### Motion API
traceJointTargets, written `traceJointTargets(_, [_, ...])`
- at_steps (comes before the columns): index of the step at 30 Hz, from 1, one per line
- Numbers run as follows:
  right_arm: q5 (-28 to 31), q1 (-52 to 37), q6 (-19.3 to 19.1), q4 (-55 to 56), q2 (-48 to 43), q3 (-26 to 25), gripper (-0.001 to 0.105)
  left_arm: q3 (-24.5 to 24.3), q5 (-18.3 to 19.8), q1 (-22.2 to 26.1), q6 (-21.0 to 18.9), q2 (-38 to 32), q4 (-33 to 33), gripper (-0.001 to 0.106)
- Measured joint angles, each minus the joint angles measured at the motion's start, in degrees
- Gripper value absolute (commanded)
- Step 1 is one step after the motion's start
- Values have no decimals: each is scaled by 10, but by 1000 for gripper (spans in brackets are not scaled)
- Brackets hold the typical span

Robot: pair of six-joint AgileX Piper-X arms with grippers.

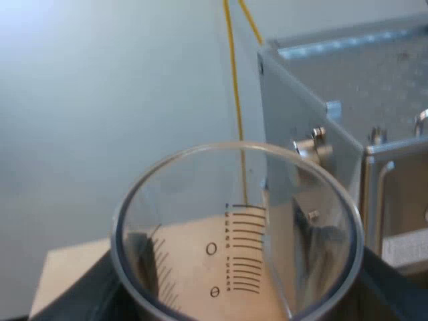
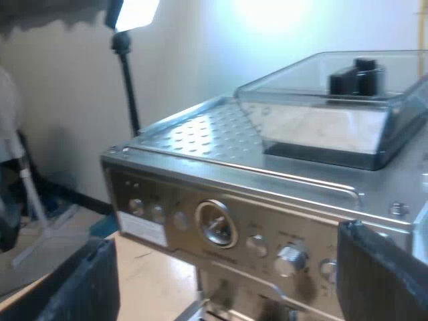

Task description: Pour the beans into the coffee machine

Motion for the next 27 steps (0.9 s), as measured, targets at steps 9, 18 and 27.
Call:
traceJointTargets(9, [14, 0, 0, -40, 0, 0, 69, -52, -4, 0, 5, 18, 12, 26])
traceJointTargets(18, [14, 0, 0, -81, 0, 0, 69, -163, -5, 0, 6, 116, 98, 26])
traceJointTargets(27, [15, 0, 0, -84, 0, 0, 69, -269, -11, -41, 6, 194, 110, 26])
